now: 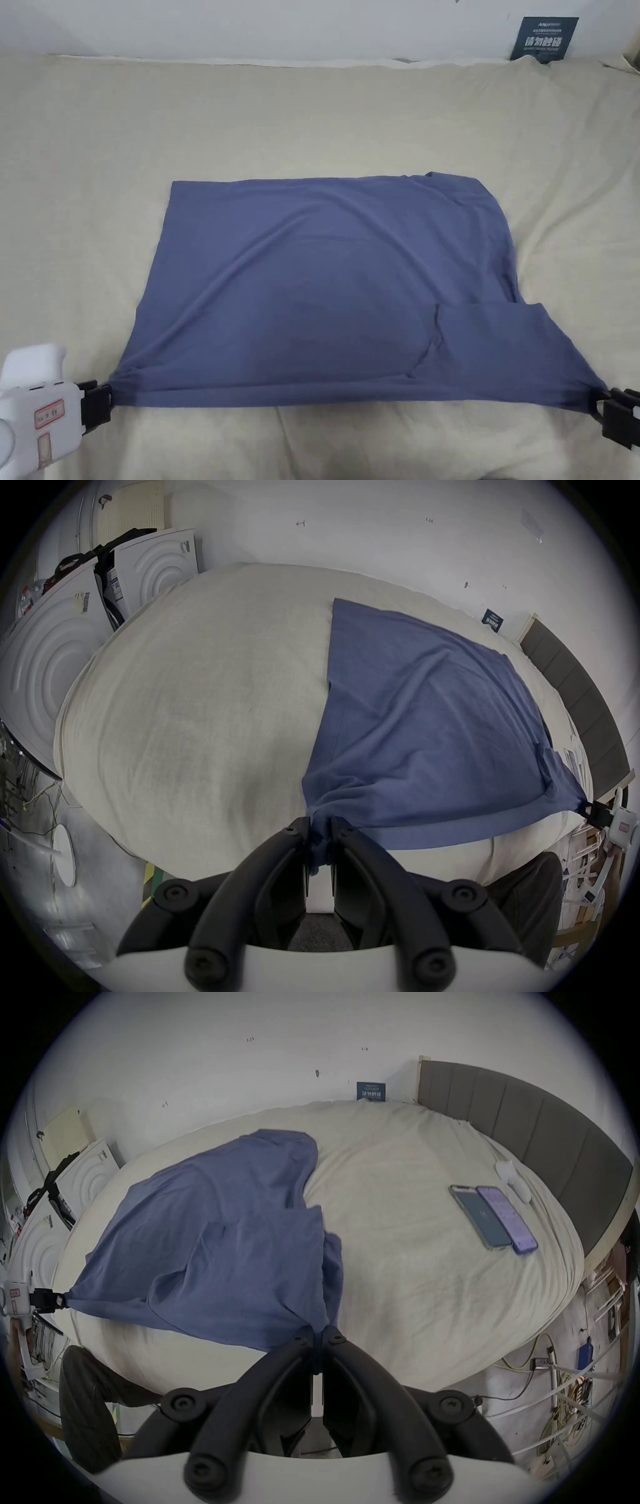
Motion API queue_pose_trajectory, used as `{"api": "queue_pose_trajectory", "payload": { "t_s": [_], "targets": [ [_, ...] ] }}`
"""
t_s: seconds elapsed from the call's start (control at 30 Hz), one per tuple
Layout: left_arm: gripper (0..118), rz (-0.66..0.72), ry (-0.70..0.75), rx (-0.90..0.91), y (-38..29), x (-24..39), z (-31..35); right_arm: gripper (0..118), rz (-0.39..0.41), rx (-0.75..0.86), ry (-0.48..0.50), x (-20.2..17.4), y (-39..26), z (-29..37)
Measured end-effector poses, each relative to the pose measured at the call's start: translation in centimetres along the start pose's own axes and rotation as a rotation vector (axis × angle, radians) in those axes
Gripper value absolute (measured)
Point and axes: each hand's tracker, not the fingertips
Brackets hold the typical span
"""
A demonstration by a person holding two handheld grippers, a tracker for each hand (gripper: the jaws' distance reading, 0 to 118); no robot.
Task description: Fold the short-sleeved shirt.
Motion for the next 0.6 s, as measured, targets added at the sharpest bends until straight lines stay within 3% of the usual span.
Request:
{"api": "queue_pose_trajectory", "payload": {
  "t_s": [0.07,0.1,0.33,0.57,0.6],
  "targets": [
    [12,-0.017,0.0,0.023,0.9,0.2,0.5,6,0.009,0.013,0.004,-0.1,1.1,0.4],
    [12,-0.283,0.376,0.063,2.6,-1.0,2.1,6,0.014,0.031,0.002,-0.2,1.7,0.6],
    [12,-0.286,0.33,0.13,8.3,-0.1,1.0,6,0.061,0.067,0.003,-2.1,8.5,-0.3],
    [12,-0.298,0.353,0.137,14.4,1.0,-3.3,6,0.087,0.031,-0.016,-3.2,16.0,-6.6],
    [12,-0.031,-0.004,0.1,14.3,2.4,-5.8,6,0.086,0.016,-0.023,-3.4,16.7,-7.7]
  ]
}}
